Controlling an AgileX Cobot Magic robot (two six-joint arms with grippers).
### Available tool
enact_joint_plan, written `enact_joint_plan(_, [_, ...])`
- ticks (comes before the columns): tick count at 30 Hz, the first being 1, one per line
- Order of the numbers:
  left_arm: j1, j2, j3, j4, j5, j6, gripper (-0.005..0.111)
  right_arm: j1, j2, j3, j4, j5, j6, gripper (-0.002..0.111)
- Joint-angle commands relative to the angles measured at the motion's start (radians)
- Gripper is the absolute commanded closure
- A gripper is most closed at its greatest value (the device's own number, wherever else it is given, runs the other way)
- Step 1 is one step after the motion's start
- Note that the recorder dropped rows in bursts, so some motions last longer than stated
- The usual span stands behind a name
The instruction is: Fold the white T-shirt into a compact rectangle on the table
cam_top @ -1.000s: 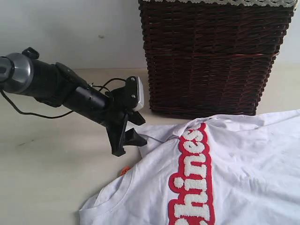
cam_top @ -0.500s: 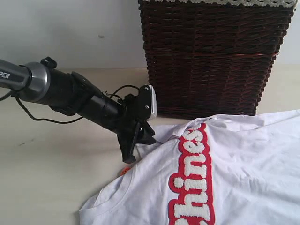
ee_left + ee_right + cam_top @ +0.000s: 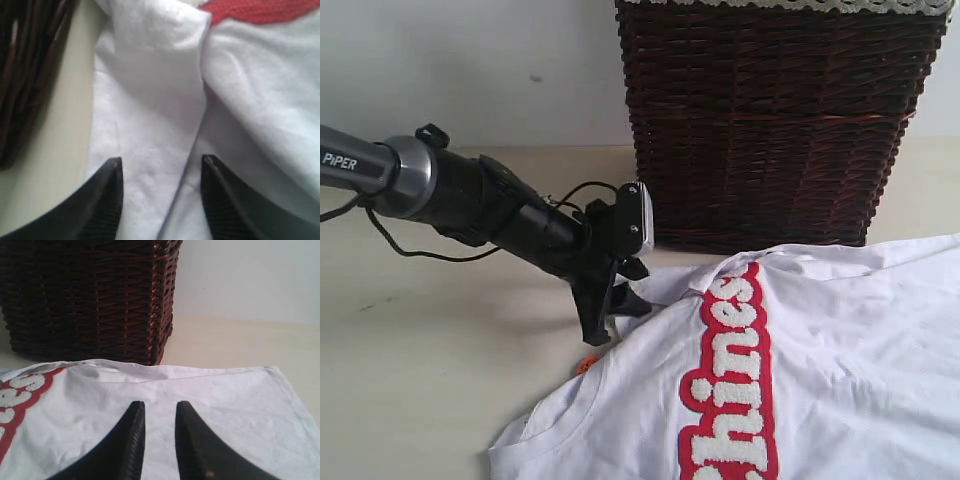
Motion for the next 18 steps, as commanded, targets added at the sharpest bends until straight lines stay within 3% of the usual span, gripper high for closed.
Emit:
enact_joint_plan(1, [-0.007,0.034,-0.004,0.016,0.006,0.002,0.071,0.0,-0.007,0.006,0.004,-0.009,-0.006,0.085])
enact_joint_plan(3, [-0.007,0.034,-0.004,0.023,0.006,0.002,0.085,0.0,-0.007,0.006,0.004,-0.009,-0.006,0.085])
enact_joint_plan(5, [-0.007,0.032,-0.004,0.024,-0.005,0.002,0.106,0.0,-0.007,0.006,0.004,-0.009,-0.006,0.085])
enact_joint_plan(11, [0.016,-0.035,-0.004,0.013,-0.16,-0.01,0.107,0.0,-0.007,0.006,0.004,-0.009,-0.006,0.085])
enact_joint_plan(18, [0.09,-0.121,-0.004,0.013,-0.16,-0.055,0.107,0.0,-0.007,0.006,0.004,-0.009,-0.006,0.085])
